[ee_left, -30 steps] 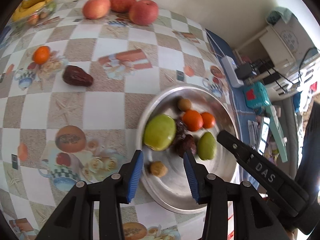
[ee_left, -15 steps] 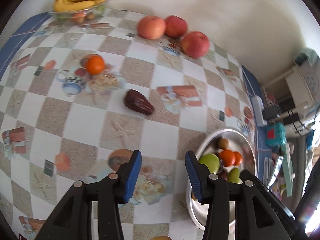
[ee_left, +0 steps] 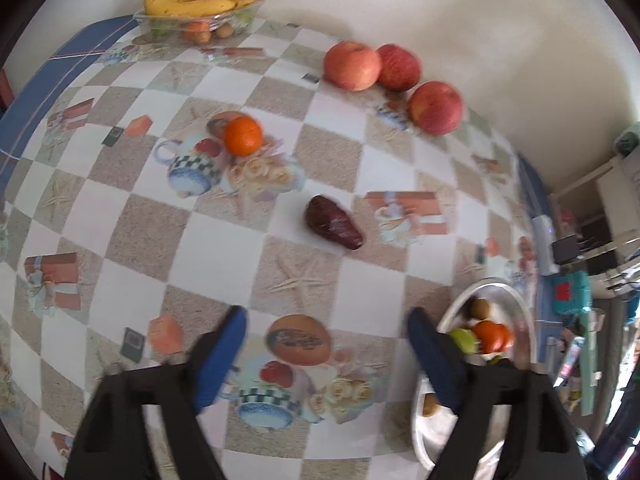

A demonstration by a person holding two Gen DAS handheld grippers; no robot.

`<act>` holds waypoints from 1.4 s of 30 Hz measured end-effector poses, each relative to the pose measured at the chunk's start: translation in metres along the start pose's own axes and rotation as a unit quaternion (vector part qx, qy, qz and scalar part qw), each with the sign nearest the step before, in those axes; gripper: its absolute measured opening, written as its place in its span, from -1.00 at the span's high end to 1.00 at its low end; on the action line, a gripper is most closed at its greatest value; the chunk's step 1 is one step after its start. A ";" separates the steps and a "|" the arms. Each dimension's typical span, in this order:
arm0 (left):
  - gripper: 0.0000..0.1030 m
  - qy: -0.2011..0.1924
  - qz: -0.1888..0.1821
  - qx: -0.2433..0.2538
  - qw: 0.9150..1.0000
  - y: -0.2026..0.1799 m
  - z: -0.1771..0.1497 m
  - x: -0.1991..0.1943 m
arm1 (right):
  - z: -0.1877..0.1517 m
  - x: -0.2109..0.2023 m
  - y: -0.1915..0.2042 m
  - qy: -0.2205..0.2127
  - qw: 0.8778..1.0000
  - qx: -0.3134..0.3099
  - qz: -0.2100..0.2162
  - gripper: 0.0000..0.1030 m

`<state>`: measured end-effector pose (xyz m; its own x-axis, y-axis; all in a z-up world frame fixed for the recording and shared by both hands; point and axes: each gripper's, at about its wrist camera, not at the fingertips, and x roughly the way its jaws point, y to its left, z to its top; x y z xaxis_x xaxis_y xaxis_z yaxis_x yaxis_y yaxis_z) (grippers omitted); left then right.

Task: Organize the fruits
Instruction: 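Move both open grippers back toward the remaining fruit on the table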

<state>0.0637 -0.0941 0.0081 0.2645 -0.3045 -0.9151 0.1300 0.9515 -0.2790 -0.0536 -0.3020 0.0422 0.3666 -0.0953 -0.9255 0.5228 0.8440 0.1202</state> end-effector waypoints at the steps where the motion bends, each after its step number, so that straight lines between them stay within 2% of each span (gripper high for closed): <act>1: -0.84 0.005 0.010 0.000 1.000 0.002 0.000 0.003 | 0.000 0.001 0.001 0.001 1.000 -0.002 -0.002 0.14; 2: -0.95 0.008 0.022 -0.002 1.000 0.004 -0.001 0.006 | 0.000 0.003 0.002 0.003 1.000 -0.004 -0.004 -0.08; 4: -1.00 0.010 0.033 -0.005 0.999 0.007 -0.002 0.010 | -0.001 0.005 0.003 0.003 1.000 -0.008 -0.008 -0.35; 11: -1.00 0.005 0.071 0.000 0.997 0.016 -0.002 0.015 | -0.004 0.018 0.004 0.004 0.999 -0.015 -0.032 -0.88; 21: -1.00 -0.024 0.092 0.017 0.995 0.025 0.015 0.007 | -0.001 0.023 0.011 -0.004 0.999 -0.015 -0.034 -0.89; 25: -1.00 -0.057 0.106 0.004 0.993 0.040 0.028 -0.007 | 0.002 0.025 0.020 -0.008 0.999 -0.022 -0.029 -0.89; 28: -1.00 -0.085 0.113 0.001 0.990 0.052 0.038 -0.020 | 0.007 0.018 0.028 -0.036 0.999 -0.016 -0.009 -0.89; 34: -1.00 -0.107 0.133 -0.001 0.985 0.074 0.054 -0.033 | 0.014 0.004 0.062 -0.086 0.994 -0.048 0.042 -0.89; 42: -1.00 -0.112 0.132 0.007 0.985 0.085 0.067 -0.033 | 0.006 0.020 0.115 -0.088 0.989 -0.111 0.040 -0.89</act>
<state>0.1298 -0.0060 0.0338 0.4952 -0.0498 -0.8673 0.0407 0.9986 -0.0341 0.0186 -0.2101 0.0394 0.5388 -0.0978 -0.8367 0.3120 0.9458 0.0904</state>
